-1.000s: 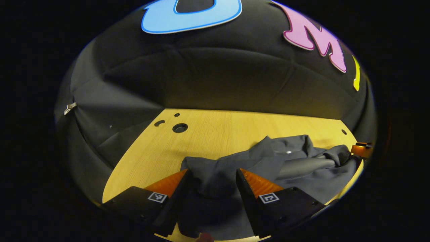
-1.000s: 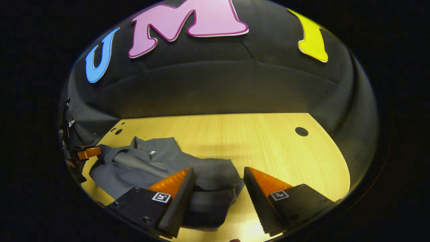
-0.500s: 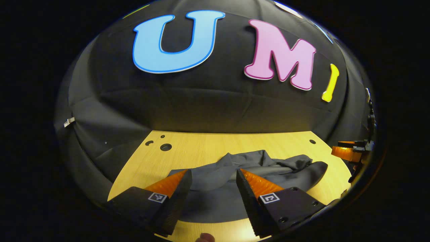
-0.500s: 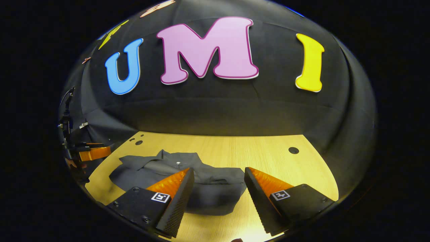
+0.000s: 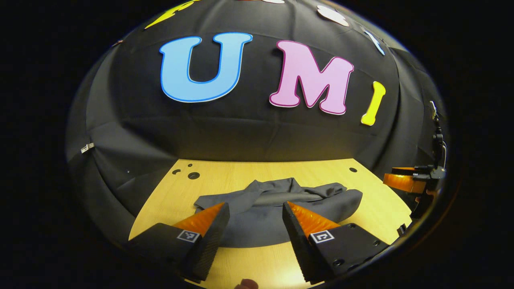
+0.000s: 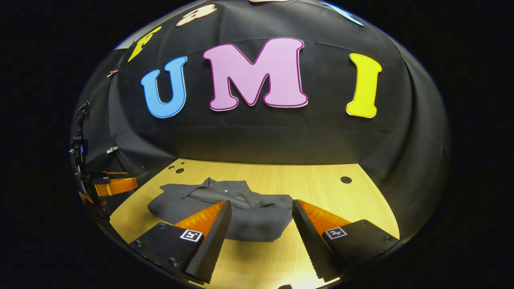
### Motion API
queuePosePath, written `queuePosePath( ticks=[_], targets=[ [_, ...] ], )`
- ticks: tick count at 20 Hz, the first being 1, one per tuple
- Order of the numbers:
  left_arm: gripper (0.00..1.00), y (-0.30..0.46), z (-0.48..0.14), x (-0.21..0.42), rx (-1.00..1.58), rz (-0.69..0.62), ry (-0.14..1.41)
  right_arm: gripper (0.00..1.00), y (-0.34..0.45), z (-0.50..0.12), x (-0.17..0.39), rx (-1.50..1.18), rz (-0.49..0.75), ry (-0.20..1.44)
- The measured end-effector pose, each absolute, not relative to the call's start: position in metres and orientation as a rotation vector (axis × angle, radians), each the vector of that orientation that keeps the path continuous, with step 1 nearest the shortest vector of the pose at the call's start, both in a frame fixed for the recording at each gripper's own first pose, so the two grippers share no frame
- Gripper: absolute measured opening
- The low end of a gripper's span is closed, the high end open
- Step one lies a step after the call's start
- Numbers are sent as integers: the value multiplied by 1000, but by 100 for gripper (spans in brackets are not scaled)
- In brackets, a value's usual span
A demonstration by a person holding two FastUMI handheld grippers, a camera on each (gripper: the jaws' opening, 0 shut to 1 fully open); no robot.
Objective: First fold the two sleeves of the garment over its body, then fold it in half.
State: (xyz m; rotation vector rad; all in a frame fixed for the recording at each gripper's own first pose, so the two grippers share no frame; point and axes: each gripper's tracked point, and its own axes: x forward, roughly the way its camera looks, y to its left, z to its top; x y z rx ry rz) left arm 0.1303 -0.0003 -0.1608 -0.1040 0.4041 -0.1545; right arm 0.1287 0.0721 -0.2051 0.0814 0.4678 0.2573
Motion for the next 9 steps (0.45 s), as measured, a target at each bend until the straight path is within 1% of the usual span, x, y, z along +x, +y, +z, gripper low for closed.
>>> queuePosePath(
  ticks=[4, 9],
  targets=[
    [85, -1, -166, 107, -132, -150, 422, 94, 74, -202, 101, 84, 266, 469],
    [86, 5, -171, 90, -122, -145, 439, 94, 77, -212, 74, 87, 275, 503]
  ],
)
